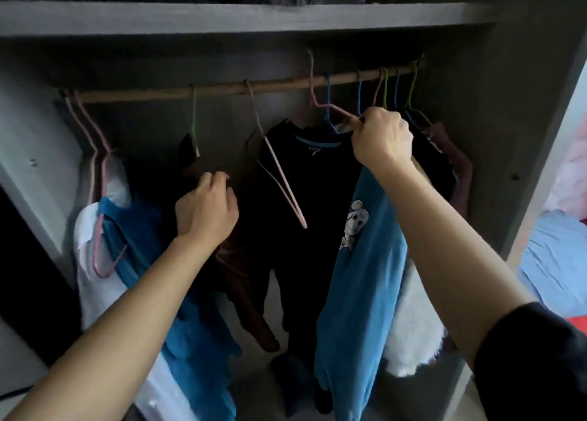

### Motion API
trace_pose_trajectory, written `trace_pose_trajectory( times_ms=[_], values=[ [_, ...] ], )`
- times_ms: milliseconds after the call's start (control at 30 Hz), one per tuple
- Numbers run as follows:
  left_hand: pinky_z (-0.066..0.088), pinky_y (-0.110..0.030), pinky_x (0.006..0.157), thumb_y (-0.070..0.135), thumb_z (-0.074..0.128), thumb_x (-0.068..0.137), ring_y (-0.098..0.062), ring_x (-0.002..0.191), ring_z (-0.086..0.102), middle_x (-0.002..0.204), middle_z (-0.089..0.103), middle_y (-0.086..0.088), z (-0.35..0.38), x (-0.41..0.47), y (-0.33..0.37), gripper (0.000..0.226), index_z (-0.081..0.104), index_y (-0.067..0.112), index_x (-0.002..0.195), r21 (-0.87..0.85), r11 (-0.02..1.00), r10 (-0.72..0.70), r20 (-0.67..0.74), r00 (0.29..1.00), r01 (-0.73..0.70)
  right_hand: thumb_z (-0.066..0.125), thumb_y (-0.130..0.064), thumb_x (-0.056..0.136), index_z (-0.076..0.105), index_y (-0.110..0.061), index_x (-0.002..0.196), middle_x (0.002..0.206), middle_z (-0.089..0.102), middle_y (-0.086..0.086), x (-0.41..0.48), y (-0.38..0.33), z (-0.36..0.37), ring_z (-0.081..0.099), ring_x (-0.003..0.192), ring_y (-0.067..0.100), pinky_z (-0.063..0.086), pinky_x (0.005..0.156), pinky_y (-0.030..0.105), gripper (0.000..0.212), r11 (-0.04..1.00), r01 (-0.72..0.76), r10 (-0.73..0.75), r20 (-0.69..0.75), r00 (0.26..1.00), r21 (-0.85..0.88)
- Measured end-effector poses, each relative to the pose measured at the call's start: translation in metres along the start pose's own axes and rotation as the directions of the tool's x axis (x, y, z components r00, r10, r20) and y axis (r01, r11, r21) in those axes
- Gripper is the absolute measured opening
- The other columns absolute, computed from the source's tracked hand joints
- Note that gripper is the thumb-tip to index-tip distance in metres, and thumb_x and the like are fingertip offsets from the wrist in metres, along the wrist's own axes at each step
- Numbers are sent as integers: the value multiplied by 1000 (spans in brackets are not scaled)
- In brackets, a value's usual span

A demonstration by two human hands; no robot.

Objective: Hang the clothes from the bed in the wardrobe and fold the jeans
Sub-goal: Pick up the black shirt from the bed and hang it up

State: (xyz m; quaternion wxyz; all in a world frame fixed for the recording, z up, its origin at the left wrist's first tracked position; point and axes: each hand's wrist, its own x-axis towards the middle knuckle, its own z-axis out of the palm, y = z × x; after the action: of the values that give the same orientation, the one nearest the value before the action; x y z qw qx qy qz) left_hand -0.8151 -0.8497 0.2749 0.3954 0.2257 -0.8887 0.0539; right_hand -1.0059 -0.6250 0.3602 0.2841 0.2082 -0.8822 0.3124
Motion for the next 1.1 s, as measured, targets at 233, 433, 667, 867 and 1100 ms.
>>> trace_pose_trajectory(
  times_ms=[233,433,667,867,1100],
  values=[
    [36,-38,60,13,62,88,-44,91,62,121,50,-14,-4,14,1,37,50,10,123,234,968,-143,191,971,96,50,-13,95,56,-9,116,110,64,21,15,-11,63,63,100,42,44,67,41,22,994,90,-77,179,981,-64],
    [42,-43,68,7,67,84,-44,101,60,120,52,-17,-21,19,1,36,49,4,115,269,945,-235,171,957,184,46,-13,93,60,-7,117,114,63,26,-4,-7,88,60,107,47,50,78,45,28,998,44,-34,249,968,-36],
    [51,-51,83,6,67,84,-42,113,57,127,52,-19,-58,13,-26,38,50,2,117,269,926,-318,185,930,263,43,-28,102,54,-1,113,111,64,27,-33,-11,72,60,104,47,38,71,40,31,998,43,-55,232,971,56],
    [28,-56,103,34,62,84,-39,132,32,136,51,-15,-54,-18,-1,43,58,11,121,396,913,-182,189,965,95,40,-41,101,52,-9,118,109,66,19,-87,12,29,63,99,41,38,69,40,38,992,77,-61,156,986,-96],
    [29,-56,100,41,44,97,-36,135,37,149,43,-16,-27,-68,104,46,54,12,132,-149,980,127,-51,991,-133,39,-48,102,45,-19,142,137,52,10,-167,103,-31,57,116,35,50,82,44,49,992,44,-39,39,998,-122]
  ],
)
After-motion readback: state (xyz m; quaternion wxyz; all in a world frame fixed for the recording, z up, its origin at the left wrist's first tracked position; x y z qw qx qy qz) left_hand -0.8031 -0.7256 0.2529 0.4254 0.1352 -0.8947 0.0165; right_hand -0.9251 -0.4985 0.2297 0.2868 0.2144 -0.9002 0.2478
